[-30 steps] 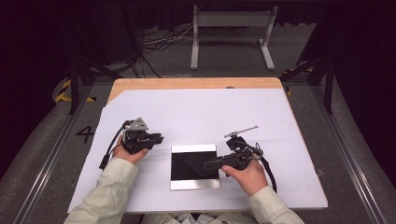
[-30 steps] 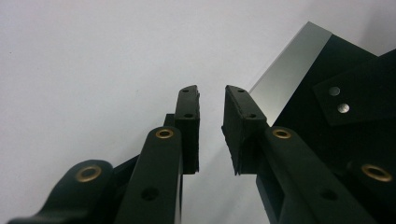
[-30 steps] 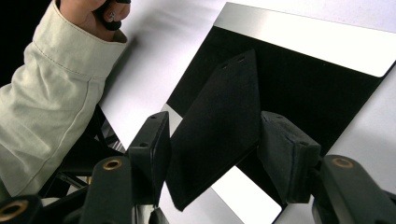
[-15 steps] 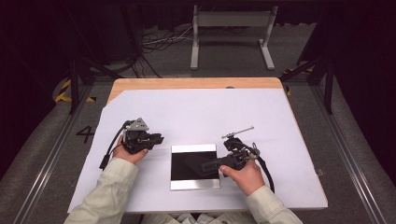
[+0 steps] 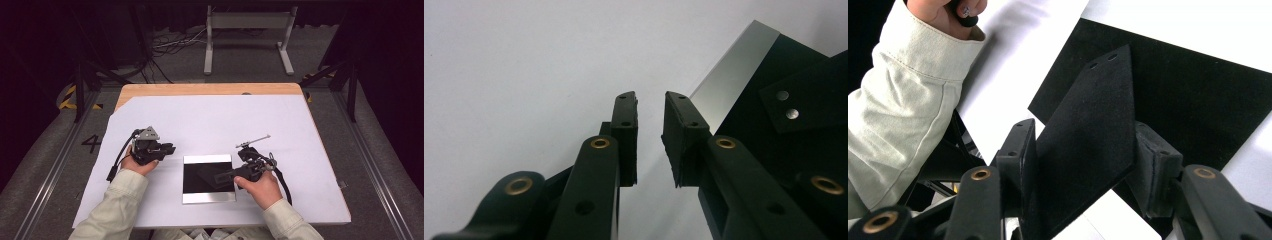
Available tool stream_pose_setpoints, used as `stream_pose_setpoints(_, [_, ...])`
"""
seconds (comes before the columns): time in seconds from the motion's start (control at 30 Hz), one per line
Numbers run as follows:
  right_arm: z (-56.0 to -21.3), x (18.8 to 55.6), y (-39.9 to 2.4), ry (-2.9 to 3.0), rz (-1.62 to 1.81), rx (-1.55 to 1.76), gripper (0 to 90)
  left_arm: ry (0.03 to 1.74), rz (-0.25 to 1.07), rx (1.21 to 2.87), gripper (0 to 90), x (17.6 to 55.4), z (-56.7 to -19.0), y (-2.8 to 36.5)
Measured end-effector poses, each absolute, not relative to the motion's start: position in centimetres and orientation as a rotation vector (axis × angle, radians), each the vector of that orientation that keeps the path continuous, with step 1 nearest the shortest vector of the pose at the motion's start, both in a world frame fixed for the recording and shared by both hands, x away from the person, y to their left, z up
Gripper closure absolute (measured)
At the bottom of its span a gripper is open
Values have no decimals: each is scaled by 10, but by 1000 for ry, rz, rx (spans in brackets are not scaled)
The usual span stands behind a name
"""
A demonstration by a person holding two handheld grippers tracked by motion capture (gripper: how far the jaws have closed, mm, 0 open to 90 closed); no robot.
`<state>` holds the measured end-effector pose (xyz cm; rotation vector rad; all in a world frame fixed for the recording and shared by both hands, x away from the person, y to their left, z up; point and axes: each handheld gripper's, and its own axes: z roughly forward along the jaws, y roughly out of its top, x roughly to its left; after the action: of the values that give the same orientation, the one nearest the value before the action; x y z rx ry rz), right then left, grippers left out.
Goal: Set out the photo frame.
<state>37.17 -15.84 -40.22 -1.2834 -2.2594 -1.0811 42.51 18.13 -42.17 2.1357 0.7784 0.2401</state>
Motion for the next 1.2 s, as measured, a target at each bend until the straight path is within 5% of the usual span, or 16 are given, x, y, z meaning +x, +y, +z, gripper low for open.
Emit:
stream_pose_setpoints(1.03, [-388,358,-166,-2301,-1031,-1182,745,786,248,2123,754,425,-421,184])
stream_pose_setpoints(1.2, [-386,356,-173,-2207,-1086,-1092,855,790,248,2117,753,425,-420,185])
